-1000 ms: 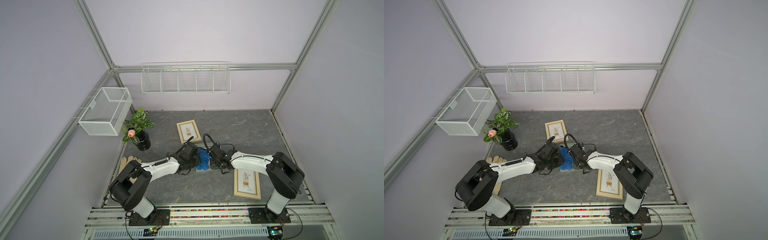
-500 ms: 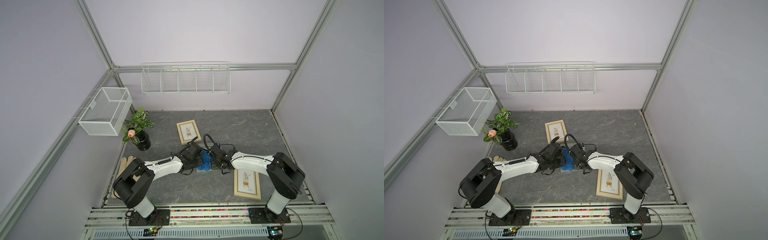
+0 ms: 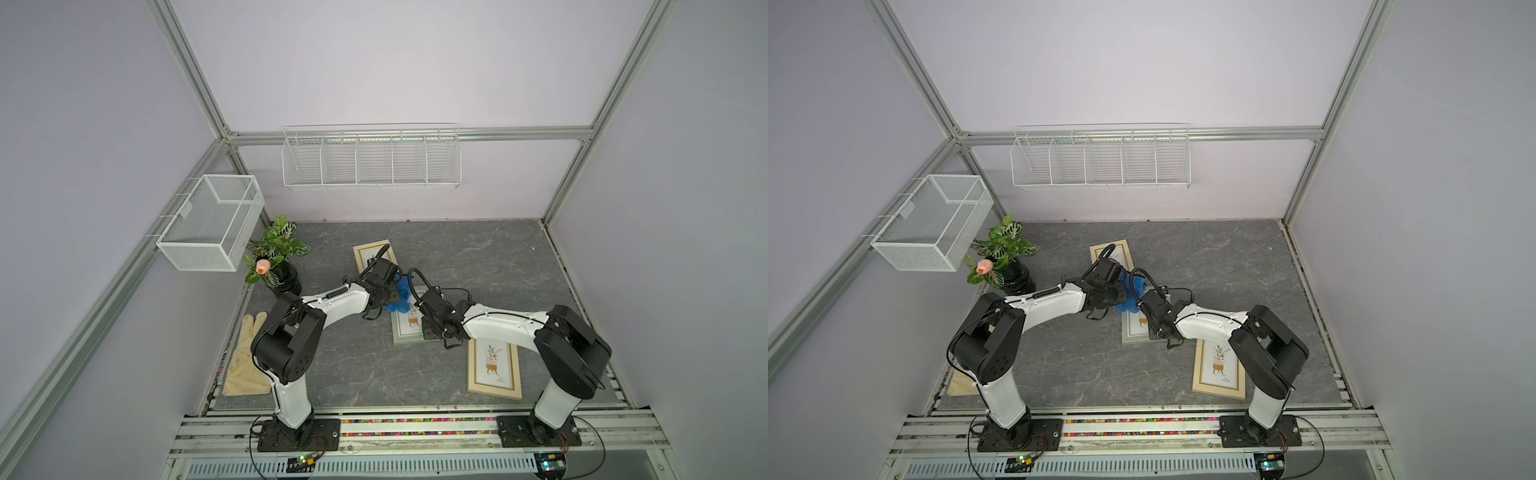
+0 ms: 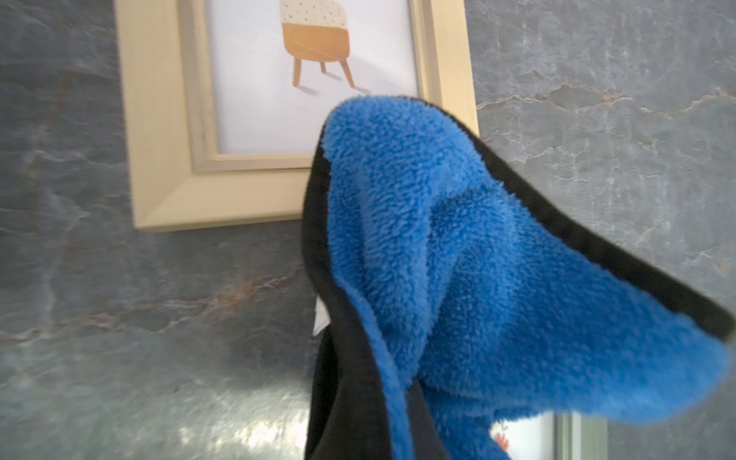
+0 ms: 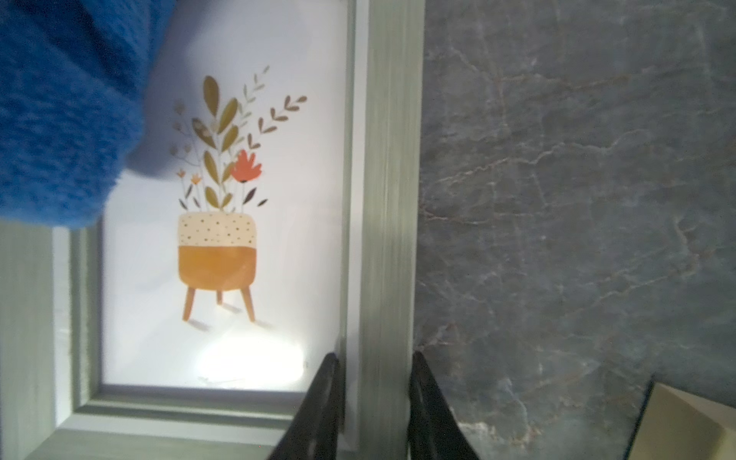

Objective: Wipe the picture frame with a cloth
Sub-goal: Wipe the dirt from the picture frame.

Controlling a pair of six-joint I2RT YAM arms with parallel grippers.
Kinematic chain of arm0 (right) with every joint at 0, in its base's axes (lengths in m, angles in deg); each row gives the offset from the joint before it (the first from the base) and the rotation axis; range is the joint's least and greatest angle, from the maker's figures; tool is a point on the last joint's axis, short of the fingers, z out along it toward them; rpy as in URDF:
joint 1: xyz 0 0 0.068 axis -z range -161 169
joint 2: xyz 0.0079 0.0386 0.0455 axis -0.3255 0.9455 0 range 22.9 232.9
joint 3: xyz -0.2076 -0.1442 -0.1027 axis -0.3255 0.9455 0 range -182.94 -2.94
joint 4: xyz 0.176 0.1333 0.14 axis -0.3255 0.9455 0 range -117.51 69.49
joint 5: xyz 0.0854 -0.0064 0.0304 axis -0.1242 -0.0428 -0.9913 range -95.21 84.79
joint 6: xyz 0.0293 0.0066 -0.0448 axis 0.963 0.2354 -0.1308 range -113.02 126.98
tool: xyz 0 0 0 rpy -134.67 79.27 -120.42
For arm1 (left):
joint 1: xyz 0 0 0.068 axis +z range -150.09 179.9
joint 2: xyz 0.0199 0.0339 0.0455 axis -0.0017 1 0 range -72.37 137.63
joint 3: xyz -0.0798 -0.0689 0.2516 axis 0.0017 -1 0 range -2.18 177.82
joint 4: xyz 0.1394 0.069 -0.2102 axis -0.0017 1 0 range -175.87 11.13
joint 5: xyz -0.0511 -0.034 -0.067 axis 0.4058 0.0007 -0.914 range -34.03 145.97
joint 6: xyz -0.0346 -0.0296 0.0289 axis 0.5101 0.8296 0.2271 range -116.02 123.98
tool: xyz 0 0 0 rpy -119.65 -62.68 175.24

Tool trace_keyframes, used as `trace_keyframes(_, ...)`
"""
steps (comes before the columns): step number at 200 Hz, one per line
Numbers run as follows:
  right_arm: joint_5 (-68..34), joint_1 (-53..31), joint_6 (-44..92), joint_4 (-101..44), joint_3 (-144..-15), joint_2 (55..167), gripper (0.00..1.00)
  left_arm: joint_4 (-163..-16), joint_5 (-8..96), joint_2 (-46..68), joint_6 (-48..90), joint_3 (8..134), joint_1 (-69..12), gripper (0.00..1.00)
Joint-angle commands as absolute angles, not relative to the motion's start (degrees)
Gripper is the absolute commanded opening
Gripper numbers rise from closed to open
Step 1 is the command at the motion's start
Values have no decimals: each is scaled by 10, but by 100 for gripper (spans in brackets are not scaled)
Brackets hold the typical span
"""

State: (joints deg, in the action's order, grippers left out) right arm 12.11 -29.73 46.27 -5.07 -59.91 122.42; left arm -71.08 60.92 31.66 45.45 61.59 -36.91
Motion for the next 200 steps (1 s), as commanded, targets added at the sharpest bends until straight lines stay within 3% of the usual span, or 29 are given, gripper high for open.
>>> trace_keyframes(1,150,-293,461,2,-576,1222,17,-704,585,294,456,572,-382,0)
trace_keyframes(60,151,-293,458,2,-581,1227,17,-697,590,224,517,483,-426,0)
trace_keyframes(128,154,-295,461,10,-580,1215,17,-675,554,308,442,620,-366,0)
trace_keyframes(200,153,-294,460,10,-587,1218,17,-712,548,194,563,414,-474,0)
